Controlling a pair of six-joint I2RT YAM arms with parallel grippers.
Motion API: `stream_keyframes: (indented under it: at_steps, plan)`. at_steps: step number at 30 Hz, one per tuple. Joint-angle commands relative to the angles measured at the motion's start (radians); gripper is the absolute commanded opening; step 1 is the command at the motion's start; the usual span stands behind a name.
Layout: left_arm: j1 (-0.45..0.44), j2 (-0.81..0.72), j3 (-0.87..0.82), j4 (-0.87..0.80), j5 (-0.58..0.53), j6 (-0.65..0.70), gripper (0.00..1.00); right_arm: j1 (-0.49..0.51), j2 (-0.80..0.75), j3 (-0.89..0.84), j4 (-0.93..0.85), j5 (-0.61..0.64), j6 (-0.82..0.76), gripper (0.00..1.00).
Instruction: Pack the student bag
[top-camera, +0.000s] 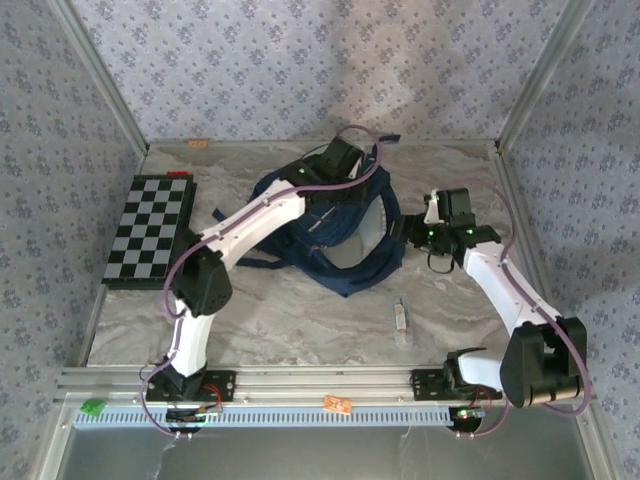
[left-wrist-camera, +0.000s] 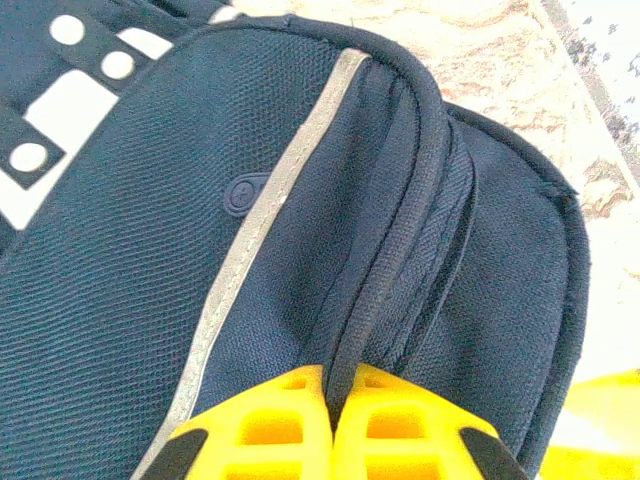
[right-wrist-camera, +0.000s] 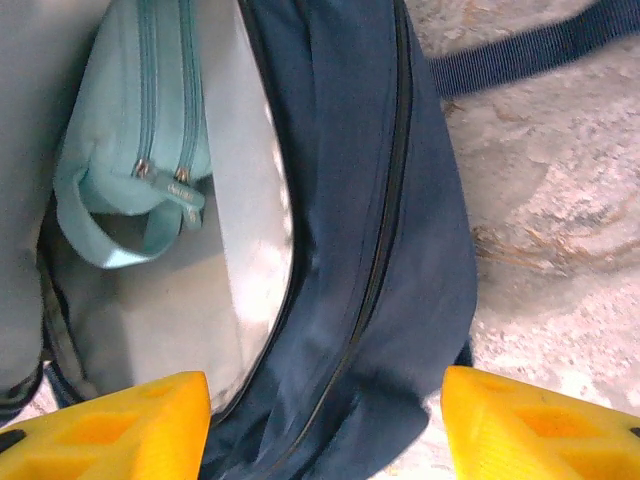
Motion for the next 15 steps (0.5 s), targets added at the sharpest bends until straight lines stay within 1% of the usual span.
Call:
stream_keyframes:
  at_steps: [1, 3, 5, 7, 8, 10, 12, 15]
  plan:
    - [-0.008, 0.046, 0.122, -0.017, 0.043, -0.071, 0.1, -0.015, -0.053, 0.002, -0.066, -0.006, 0.005, 0.64]
    - [-0.007, 0.044, 0.145, -0.053, 0.06, -0.063, 0.28, -0.016, -0.062, 0.006, -0.089, -0.008, 0.006, 0.65]
    - [0.002, 0.017, 0.14, -0.118, 0.066, -0.062, 0.37, -0.015, -0.068, 0.02, -0.127, -0.002, 0.004, 0.65]
    - [0.01, -0.066, 0.047, -0.119, 0.06, -0.065, 0.44, -0.006, -0.09, 0.021, -0.167, 0.01, 0.014, 0.66]
    - [0.017, -0.132, -0.046, -0.087, 0.053, -0.088, 0.47, 0.006, -0.106, 0.016, -0.184, 0.022, 0.028, 0.66]
    - [0.035, -0.276, -0.272, 0.045, 0.078, -0.154, 0.51, 0.041, -0.13, 0.0, -0.192, 0.04, 0.053, 0.66]
    - [0.063, -0.408, -0.496, 0.159, 0.087, -0.266, 0.56, 0.1, -0.155, -0.016, -0.194, 0.094, 0.092, 0.66]
    - [0.128, -0.519, -0.727, 0.264, 0.13, -0.43, 0.58, 0.204, -0.168, -0.039, -0.159, 0.154, 0.151, 0.66]
